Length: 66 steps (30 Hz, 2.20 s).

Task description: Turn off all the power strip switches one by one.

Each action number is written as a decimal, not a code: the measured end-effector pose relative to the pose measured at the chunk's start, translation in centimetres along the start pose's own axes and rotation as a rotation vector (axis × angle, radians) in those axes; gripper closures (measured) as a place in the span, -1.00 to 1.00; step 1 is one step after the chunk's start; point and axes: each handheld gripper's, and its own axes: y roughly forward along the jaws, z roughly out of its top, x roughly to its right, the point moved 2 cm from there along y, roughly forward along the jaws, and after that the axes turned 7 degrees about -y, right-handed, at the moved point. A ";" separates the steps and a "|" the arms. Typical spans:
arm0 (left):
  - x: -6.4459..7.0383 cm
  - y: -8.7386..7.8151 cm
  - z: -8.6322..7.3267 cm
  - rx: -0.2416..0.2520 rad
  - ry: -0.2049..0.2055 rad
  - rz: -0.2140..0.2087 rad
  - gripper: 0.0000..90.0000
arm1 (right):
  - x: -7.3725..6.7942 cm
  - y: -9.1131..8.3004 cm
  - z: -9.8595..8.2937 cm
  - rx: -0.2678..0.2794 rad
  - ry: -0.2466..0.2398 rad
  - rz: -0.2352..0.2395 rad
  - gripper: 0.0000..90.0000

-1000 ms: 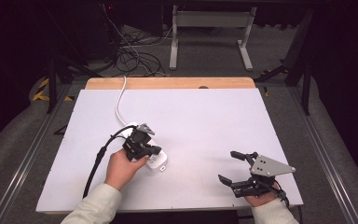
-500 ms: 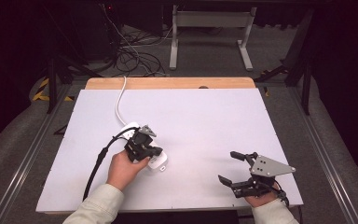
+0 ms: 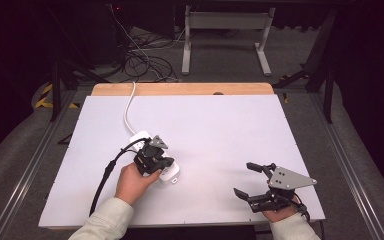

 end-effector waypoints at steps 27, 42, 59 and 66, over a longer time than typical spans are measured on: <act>0.4 -0.2 -0.1 -0.019 0.019 0.022 1.00 | -0.1 0.1 0.0 -0.004 0.001 -0.003 -0.70; 1.0 0.0 -0.1 -0.026 0.057 0.072 1.00 | -0.1 0.1 0.0 -0.005 -0.002 -0.004 -0.70; -0.8 -2.7 0.4 0.092 -0.005 0.072 1.00 | 0.1 -0.1 -0.1 -0.004 0.006 -0.006 -0.70; -1.9 -2.2 0.2 0.046 -0.026 0.075 1.00 | 0.2 0.0 -0.1 -0.005 0.005 -0.004 -0.70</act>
